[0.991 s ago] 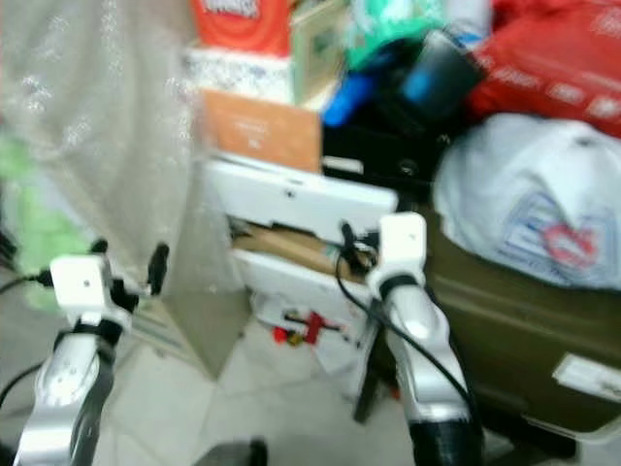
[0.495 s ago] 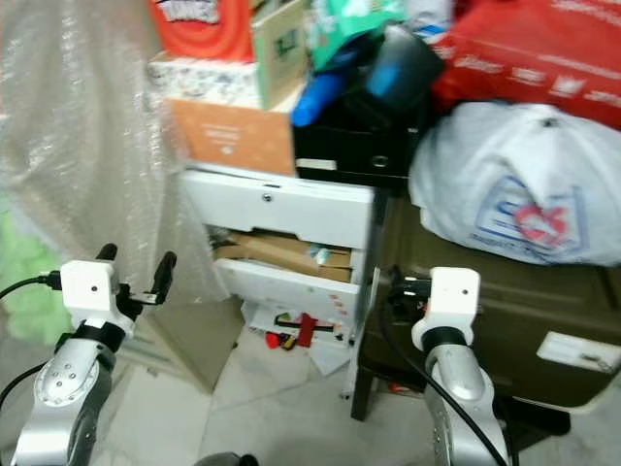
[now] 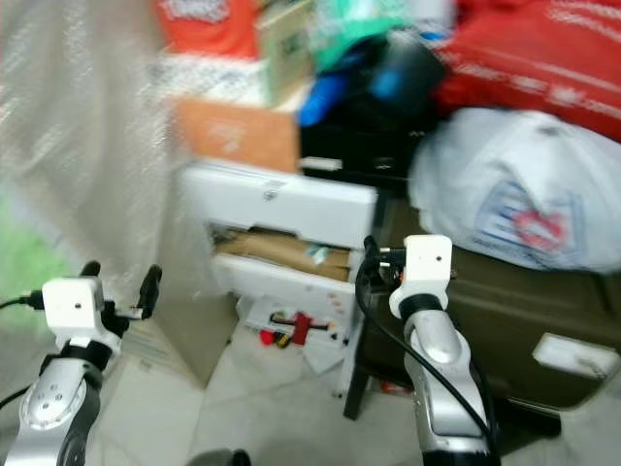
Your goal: Clean up the room
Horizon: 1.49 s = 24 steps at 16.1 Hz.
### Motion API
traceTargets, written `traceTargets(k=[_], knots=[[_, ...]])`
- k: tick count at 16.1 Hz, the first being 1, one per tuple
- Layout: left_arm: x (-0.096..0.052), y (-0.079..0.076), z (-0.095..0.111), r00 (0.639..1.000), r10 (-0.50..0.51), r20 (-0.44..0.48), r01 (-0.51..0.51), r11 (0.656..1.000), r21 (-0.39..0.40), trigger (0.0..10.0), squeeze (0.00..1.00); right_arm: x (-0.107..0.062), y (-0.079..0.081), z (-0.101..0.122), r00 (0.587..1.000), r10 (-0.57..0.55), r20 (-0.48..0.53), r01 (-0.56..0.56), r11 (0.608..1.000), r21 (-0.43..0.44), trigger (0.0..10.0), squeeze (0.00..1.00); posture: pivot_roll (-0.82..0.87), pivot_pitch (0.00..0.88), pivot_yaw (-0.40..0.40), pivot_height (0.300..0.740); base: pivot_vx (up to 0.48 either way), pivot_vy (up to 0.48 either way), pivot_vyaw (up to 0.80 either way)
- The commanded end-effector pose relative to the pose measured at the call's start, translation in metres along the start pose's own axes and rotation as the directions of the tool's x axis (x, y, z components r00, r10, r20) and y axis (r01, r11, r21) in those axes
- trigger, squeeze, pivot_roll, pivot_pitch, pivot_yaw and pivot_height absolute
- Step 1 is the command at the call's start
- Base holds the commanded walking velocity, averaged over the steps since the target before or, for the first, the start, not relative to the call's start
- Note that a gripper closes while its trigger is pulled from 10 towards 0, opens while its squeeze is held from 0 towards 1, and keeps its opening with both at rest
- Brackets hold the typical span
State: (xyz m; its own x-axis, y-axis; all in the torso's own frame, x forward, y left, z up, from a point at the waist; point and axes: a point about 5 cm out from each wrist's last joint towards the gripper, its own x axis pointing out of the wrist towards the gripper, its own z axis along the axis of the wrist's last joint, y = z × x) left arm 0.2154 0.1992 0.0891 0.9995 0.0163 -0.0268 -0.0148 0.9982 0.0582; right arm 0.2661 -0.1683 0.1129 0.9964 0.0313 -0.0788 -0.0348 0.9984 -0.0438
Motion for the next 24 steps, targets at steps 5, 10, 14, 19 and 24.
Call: traceTargets(k=[5,10,14,19,24], knots=[[0.011,-0.008,0.009,0.999,-0.008,0.039,0.007,1.000,0.019,10.0,0.00,0.010,0.008,0.004,0.999,0.035,0.012,-0.035,0.999,0.001,10.0,0.00,-0.12,0.000,0.022,0.740,0.000,0.000,0.80],[0.013,-0.004,0.010,0.999,0.021,0.038,-0.023,0.999,0.041,10.0,0.00,0.013,0.006,0.005,0.999,0.037,0.015,-0.036,0.999,-0.006,10.0,0.00,-0.12,0.000,0.012,0.740,0.000,0.000,0.80],[0.016,-0.004,0.008,0.998,0.060,0.025,-0.061,0.997,0.046,10.0,0.00,0.017,0.007,0.006,0.998,0.053,0.018,-0.053,0.999,-0.011,10.0,0.00,-0.11,0.000,0.001,0.740,0.000,0.000,0.80],[0.018,-0.005,0.008,0.998,0.062,0.025,-0.063,0.997,0.047,10.0,0.00,0.019,0.008,0.006,0.999,0.050,0.023,-0.050,0.999,0.002,10.0,0.00,-0.11,0.000,0.005,0.740,0.000,0.000,0.00],[0.021,-0.007,0.010,0.998,0.050,0.030,-0.051,0.998,0.047,10.0,0.00,0.020,0.008,0.006,0.999,0.046,0.026,-0.046,0.999,0.007,10.0,0.00,-0.11,0.000,0.009,0.740,0.000,0.000,0.00]])
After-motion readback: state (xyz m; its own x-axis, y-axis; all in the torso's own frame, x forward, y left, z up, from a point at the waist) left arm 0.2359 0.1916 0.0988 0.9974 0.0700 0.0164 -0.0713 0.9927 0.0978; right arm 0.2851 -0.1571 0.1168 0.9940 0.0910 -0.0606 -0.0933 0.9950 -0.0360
